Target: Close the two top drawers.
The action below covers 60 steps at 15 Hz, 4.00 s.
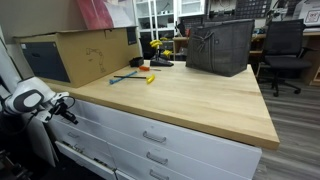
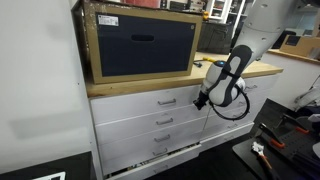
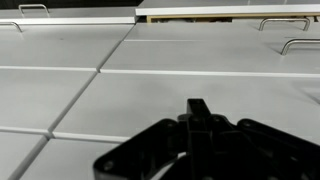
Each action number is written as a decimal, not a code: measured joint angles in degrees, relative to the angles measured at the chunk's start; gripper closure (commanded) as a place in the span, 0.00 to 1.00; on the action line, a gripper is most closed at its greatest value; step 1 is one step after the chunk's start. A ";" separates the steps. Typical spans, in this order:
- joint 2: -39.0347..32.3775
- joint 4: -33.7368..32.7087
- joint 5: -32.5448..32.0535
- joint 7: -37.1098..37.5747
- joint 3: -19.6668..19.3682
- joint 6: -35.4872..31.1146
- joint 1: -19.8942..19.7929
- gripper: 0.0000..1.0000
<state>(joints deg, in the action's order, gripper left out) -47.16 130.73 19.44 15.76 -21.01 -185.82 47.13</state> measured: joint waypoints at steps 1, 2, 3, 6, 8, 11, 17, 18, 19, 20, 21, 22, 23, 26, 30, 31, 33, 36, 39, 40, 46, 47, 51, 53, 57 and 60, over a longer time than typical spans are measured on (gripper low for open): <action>1.83 1.52 -0.10 0.00 -0.65 0.78 0.20 1.00; 3.64 3.12 -0.20 0.00 -1.69 1.61 0.62 1.00; 5.17 4.51 -0.40 0.00 -2.91 2.42 1.11 1.00; 9.05 8.28 -1.35 0.13 -7.54 5.11 2.72 1.00; 10.99 10.43 -2.81 0.28 -10.66 6.80 3.42 1.00; 13.03 13.04 -5.09 0.41 -14.99 8.22 4.21 1.00; 14.10 15.30 -8.75 0.41 -23.16 8.58 6.74 1.00; 14.18 15.22 -8.99 0.41 -24.05 8.57 6.96 1.00; 14.36 15.10 -9.18 0.41 -24.70 8.55 7.03 1.00; 14.56 14.99 -9.37 0.41 -25.23 8.54 7.13 1.00; 14.75 14.89 -9.52 0.41 -25.58 8.46 7.17 1.00; 14.90 14.81 -9.65 0.40 -25.75 8.36 7.18 1.00; 14.95 14.72 -9.76 0.40 -25.81 8.08 7.17 1.00; 14.89 14.64 -9.82 0.38 -25.81 5.34 6.99 1.00; 14.31 14.24 -9.71 0.20 -25.54 0.36 5.30 1.00; 14.12 13.98 -9.67 0.06 -25.25 -0.24 4.41 1.00; 13.73 13.43 -9.62 -0.54 -24.44 -1.03 2.33 1.00; 12.73 12.30 -9.52 -1.64 -22.88 -2.53 -1.47 1.00; 12.08 11.69 -9.27 -2.64 -20.49 -4.87 -5.15 1.00; 12.02 11.78 -9.03 -3.24 -19.75 -5.84 -6.01 1.00; 11.98 12.62 -6.12 -7.74 -15.15 -11.23 -10.61 1.00; 11.97 12.58 -5.35 -8.36 -14.75 -11.15 -10.96 1.00; 13.46 12.79 -3.82 -10.93 -16.29 0.13 -9.59 1.00; 16.33 13.83 -5.88 -10.80 -19.50 8.45 -6.73 1.00; 25.87 16.47 -17.00 -4.16 -28.07 24.08 0.27 1.00; 33.50 16.07 -20.93 -0.53 -35.35 36.82 6.89 1.00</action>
<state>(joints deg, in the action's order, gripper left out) -13.67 146.80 -1.49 15.23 -56.36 -149.00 54.02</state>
